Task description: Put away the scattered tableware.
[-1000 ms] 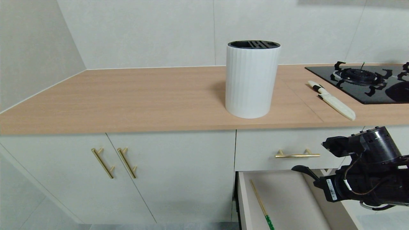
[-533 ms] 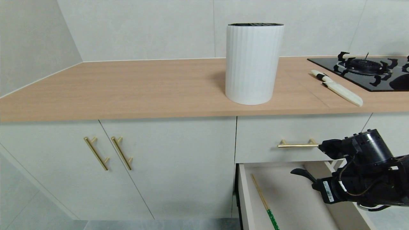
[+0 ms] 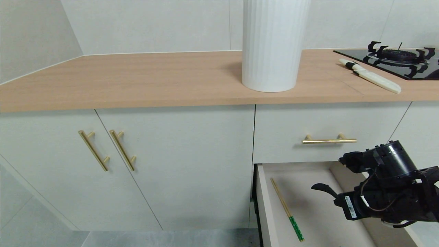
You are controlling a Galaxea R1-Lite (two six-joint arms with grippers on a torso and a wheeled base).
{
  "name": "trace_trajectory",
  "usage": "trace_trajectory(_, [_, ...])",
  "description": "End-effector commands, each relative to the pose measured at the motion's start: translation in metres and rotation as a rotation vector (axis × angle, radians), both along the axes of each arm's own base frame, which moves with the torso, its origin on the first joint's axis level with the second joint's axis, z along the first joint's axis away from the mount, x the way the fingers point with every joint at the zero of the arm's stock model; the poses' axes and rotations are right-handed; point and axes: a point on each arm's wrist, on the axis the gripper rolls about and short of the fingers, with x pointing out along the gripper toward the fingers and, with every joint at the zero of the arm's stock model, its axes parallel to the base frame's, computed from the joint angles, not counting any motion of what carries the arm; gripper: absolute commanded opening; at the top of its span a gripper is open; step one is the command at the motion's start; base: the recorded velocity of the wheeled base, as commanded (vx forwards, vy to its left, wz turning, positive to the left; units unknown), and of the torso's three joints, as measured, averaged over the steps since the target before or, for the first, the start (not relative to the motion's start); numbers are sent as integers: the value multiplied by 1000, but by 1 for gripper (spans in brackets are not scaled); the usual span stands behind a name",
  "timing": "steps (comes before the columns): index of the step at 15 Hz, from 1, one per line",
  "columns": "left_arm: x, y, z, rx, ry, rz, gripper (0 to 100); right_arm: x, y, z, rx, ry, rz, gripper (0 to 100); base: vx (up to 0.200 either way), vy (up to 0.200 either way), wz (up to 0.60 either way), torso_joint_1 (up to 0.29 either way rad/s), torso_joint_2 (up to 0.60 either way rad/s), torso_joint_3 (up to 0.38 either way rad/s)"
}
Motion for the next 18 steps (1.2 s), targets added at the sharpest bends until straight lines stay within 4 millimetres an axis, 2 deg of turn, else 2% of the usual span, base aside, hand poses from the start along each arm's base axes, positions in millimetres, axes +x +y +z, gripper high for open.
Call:
trace_trajectory(1, [0, 0, 0, 0, 2, 0, 100, 0, 0, -1, -1, 4, 1, 0, 0, 0, 0, 0, 0, 0])
trace_trajectory(6, [0, 0, 0, 0, 2, 0, 100, 5, 2, -9, -11, 28, 1, 0, 0, 0, 0, 0, 0, 0])
trace_trajectory(9, [0, 0, 0, 0, 2, 0, 100, 18, 6, -21, -37, 9, -29, 0, 0, 0, 0, 0, 0, 0])
trace_trajectory(14, [0, 0, 0, 0, 0, 0, 100, 50, 16, -77, -130, 18, -117, 0, 0, 0, 0, 0, 0, 0])
trace_trajectory(18, [0, 0, 0, 0, 2, 0, 100, 61, 19, -102, -129, 23, -139, 0, 0, 0, 0, 0, 0, 0])
